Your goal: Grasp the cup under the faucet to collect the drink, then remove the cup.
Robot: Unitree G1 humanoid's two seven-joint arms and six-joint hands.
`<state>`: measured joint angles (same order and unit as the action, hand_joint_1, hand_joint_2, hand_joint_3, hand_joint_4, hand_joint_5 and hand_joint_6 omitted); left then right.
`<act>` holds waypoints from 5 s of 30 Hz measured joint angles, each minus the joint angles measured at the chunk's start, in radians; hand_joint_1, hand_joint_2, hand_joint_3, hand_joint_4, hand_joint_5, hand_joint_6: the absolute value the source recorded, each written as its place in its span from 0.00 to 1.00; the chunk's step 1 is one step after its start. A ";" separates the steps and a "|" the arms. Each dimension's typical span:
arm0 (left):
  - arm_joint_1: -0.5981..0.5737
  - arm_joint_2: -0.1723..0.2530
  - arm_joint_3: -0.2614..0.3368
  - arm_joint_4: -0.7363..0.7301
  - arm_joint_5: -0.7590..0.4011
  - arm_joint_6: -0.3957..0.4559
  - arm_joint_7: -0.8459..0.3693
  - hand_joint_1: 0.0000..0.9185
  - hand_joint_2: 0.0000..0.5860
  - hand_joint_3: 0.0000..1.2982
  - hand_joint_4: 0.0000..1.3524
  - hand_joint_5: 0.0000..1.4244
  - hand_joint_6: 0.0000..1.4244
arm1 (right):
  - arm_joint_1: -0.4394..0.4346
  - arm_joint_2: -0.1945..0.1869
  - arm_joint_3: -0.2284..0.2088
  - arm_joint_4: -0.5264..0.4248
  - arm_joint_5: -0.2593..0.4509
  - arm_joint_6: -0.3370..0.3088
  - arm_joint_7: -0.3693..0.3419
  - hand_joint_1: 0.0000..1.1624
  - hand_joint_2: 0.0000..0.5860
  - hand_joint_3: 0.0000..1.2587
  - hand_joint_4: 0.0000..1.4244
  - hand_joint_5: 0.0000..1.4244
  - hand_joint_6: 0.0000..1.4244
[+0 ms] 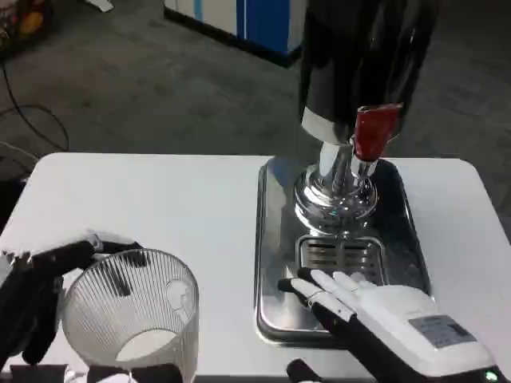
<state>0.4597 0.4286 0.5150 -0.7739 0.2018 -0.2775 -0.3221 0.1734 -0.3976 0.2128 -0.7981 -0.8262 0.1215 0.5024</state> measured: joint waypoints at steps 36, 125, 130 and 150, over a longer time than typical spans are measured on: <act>-0.097 0.001 -0.031 0.040 0.008 0.013 -0.003 0.51 0.00 0.83 0.85 0.93 1.00 | 0.038 0.029 -0.116 -0.001 0.082 0.003 -0.013 0.31 0.82 0.10 0.00 0.00 0.00; -1.147 -0.081 -0.764 1.137 0.401 0.049 0.294 0.51 0.01 0.82 0.84 0.92 1.00 | 0.211 -0.008 -0.526 -0.026 0.423 -0.012 -0.047 0.31 0.80 0.12 0.04 0.04 0.00; -1.166 -0.089 -0.793 1.149 0.417 0.044 0.299 0.51 0.01 0.82 0.84 0.91 1.00 | 0.212 -0.008 -0.532 -0.026 0.427 -0.012 -0.048 0.31 0.80 0.12 0.04 0.04 0.00; -1.221 -0.112 -0.860 1.224 0.472 0.010 0.332 0.50 0.00 0.76 0.77 0.85 1.00 | 0.211 -0.012 -0.534 0.004 0.446 -0.005 -0.048 0.30 0.78 0.12 0.04 0.04 0.00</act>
<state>-0.7609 0.3170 -0.3448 0.4506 0.6738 -0.2676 0.0099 0.3843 -0.4093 -0.3212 -0.7941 -0.3806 0.1163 0.4544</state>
